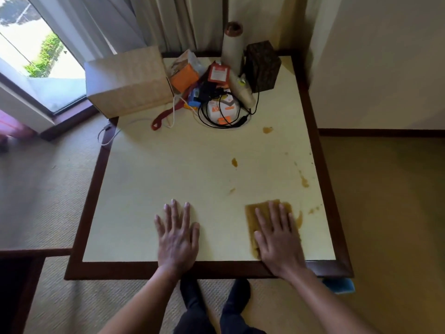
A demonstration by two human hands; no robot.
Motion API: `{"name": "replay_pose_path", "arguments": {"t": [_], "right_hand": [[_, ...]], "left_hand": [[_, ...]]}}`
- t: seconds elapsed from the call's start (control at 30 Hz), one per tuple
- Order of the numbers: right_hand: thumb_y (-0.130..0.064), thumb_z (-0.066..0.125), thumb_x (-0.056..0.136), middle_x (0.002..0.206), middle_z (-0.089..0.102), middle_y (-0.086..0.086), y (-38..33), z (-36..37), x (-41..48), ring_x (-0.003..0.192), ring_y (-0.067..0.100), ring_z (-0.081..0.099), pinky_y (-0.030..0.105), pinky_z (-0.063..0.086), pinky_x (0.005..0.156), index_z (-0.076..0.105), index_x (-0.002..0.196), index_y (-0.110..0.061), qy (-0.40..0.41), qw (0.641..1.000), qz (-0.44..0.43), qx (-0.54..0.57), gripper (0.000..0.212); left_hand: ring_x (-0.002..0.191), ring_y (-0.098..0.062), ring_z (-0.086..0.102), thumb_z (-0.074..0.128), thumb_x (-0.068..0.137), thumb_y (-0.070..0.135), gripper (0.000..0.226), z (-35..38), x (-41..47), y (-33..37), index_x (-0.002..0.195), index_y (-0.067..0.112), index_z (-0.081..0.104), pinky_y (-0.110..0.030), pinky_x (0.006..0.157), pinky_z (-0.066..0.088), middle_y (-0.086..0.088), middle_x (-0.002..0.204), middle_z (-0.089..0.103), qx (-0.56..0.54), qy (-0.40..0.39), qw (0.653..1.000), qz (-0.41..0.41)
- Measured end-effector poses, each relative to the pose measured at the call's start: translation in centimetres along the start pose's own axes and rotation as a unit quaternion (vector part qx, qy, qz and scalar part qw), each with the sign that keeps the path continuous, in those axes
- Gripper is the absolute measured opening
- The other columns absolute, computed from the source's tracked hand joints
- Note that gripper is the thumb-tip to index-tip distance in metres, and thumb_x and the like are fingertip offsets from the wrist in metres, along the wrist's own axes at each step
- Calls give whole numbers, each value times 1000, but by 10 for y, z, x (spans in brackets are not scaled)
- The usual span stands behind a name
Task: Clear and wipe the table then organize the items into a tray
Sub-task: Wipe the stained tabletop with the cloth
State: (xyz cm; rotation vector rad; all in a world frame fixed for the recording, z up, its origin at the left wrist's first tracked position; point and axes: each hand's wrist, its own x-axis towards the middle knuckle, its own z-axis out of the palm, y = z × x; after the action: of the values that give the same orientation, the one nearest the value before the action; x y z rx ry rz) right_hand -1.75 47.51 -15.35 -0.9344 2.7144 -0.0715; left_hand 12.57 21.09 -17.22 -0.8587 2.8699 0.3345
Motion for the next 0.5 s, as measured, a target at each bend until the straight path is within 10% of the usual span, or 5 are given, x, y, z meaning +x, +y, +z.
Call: {"name": "replay_pose_path", "arguments": {"t": [0.2, 0.4, 0.5], "right_hand": [[-53, 16, 104, 170, -3, 14, 24, -8, 12, 156, 40, -2, 60, 9, 124, 11, 163, -25, 26, 986, 162, 35, 66], [-52, 27, 105, 171, -10, 4, 11, 1, -26, 156, 32, -13, 56, 5, 126, 4, 163, -32, 1, 999, -29, 26, 66], [-55, 17, 104, 171, -9, 2, 62, -5, -17, 157, 31, -12, 55, 9, 125, 4, 163, -34, 18, 999, 31, 4, 64]], "left_hand": [[159, -32, -13, 16, 105, 55, 68, -3, -1, 3, 166, 25, 4, -61, 126, -3, -13, 172, -9, -9, 4, 1000, 21], [159, -33, -4, 14, 106, 55, 67, 1, -5, 3, 165, 23, 17, -64, 125, 1, -13, 172, 2, -6, 0, 999, 33], [159, -37, 2, 15, 105, 56, 69, -2, -3, 4, 164, 20, 21, -67, 124, 1, -16, 171, 7, 26, -9, 999, 28]]}}
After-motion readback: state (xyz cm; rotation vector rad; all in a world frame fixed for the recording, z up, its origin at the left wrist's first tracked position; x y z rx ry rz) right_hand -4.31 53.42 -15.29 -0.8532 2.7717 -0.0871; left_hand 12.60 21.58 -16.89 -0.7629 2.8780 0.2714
